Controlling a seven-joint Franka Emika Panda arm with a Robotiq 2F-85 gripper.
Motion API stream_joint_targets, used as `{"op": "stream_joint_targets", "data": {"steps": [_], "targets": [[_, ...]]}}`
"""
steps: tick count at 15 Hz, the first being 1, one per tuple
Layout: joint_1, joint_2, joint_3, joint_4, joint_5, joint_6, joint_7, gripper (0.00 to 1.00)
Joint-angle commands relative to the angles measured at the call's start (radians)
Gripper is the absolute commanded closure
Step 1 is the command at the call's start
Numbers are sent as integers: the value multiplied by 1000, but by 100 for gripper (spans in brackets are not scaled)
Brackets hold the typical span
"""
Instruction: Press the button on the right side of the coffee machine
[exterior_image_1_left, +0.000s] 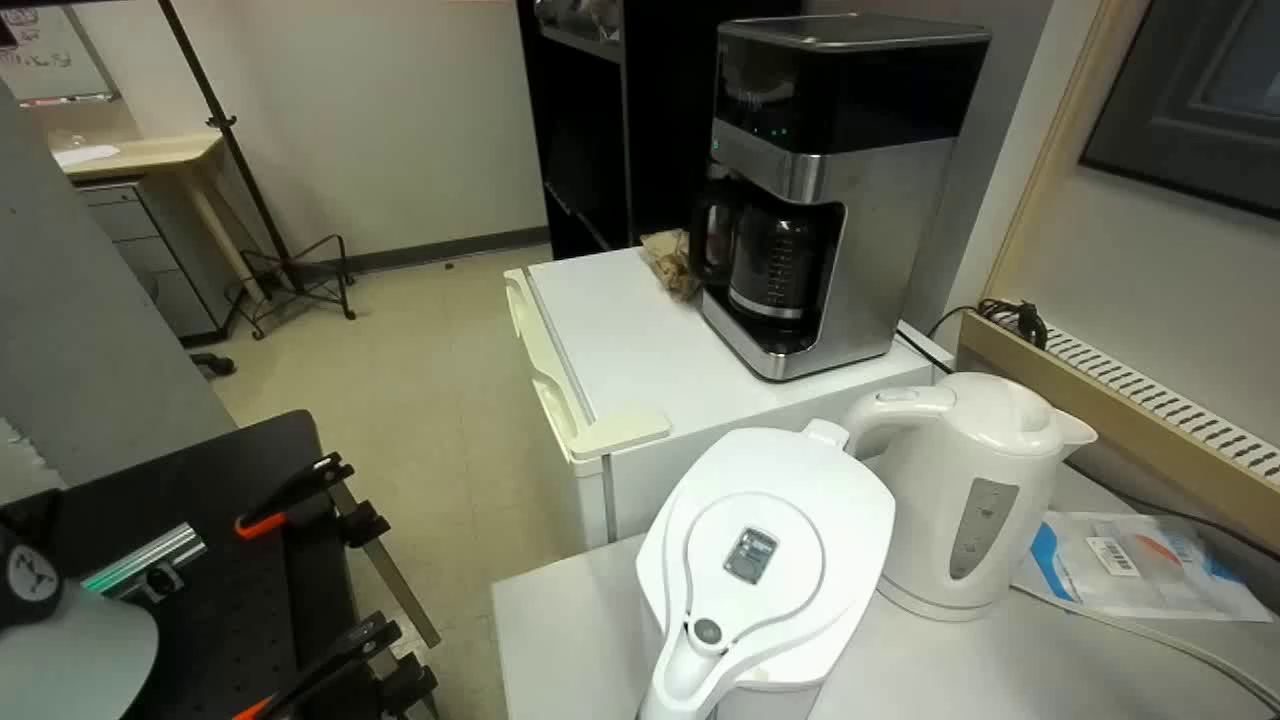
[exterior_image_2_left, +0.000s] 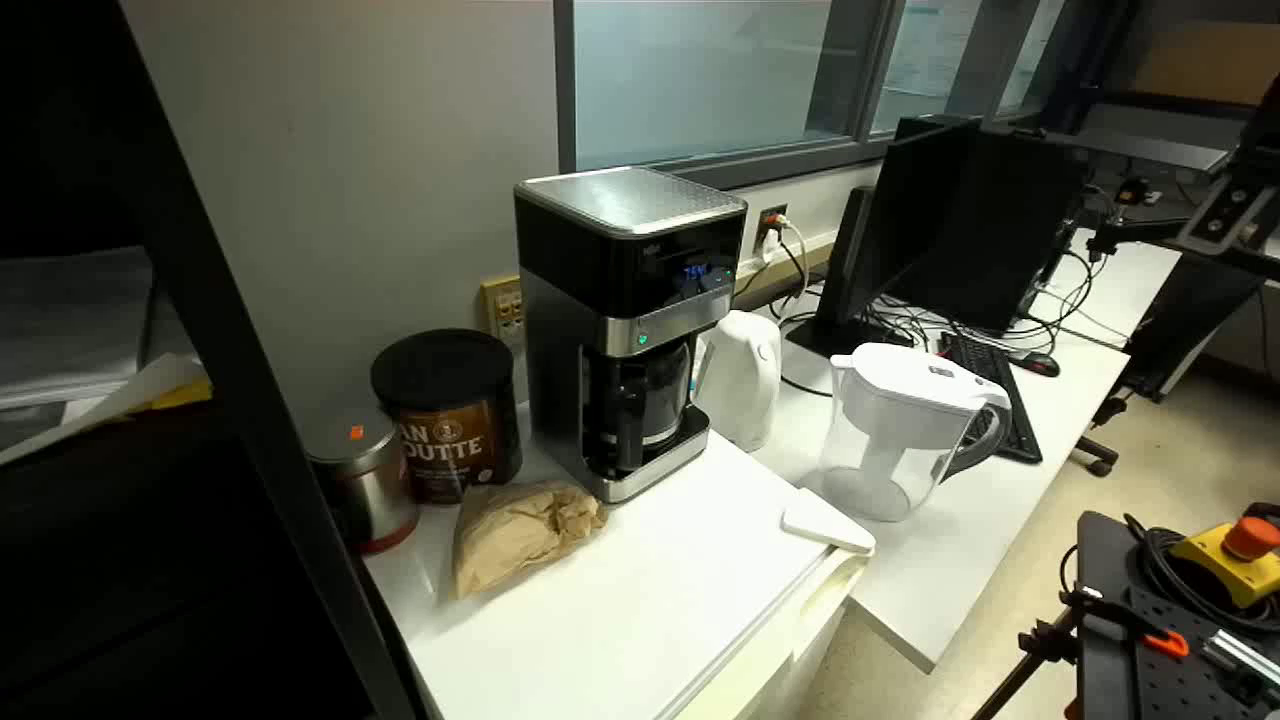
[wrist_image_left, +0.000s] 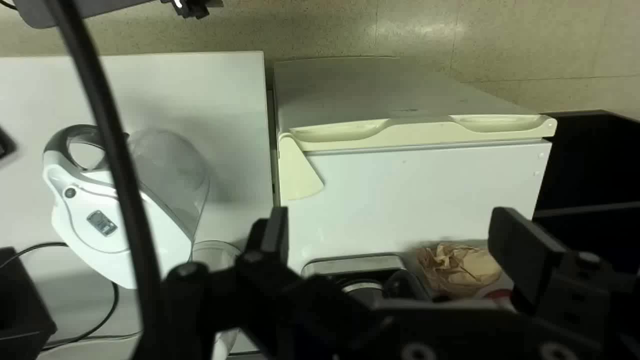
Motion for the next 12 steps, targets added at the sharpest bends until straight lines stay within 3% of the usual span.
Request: {"op": "stream_joint_targets", "data": {"steps": [1,8,12], "targets": [[-13,0,8,2,7,-2,-7,0],[-13,0,8,3,7,-2,-7,0],[-18,33,25,0,-90,13,-62,0]]}}
